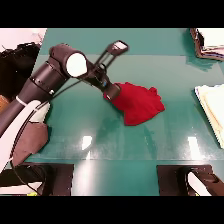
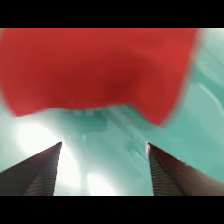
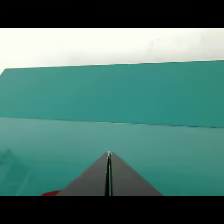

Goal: Fold the shirts.

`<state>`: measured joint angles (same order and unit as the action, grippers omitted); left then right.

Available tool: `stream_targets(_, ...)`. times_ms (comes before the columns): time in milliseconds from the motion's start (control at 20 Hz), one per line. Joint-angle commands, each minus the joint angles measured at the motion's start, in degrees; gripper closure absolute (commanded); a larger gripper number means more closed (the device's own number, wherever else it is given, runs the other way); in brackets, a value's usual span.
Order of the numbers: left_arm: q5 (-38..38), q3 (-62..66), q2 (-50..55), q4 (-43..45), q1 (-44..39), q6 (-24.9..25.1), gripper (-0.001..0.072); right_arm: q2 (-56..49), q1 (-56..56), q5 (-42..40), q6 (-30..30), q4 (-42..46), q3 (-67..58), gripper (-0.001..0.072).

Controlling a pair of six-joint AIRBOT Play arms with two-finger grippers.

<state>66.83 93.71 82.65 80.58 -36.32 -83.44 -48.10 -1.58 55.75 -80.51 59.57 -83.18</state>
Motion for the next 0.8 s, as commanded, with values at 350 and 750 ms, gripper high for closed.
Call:
stream_targets(350, -11.0, -0.3, 20.1, -26.0, 16.9, 7.8, 0.0092, 0.2, 0.0, 5.0, 0.0, 0.1, 0.0, 0.0693)
stream_targets(750, -12.0, 0.3, 25.2, -32.8, 16.9, 14.3, 0.0471, -3.3, -0.1, 12.2, 0.0, 0.0, 0.1, 0.0693)
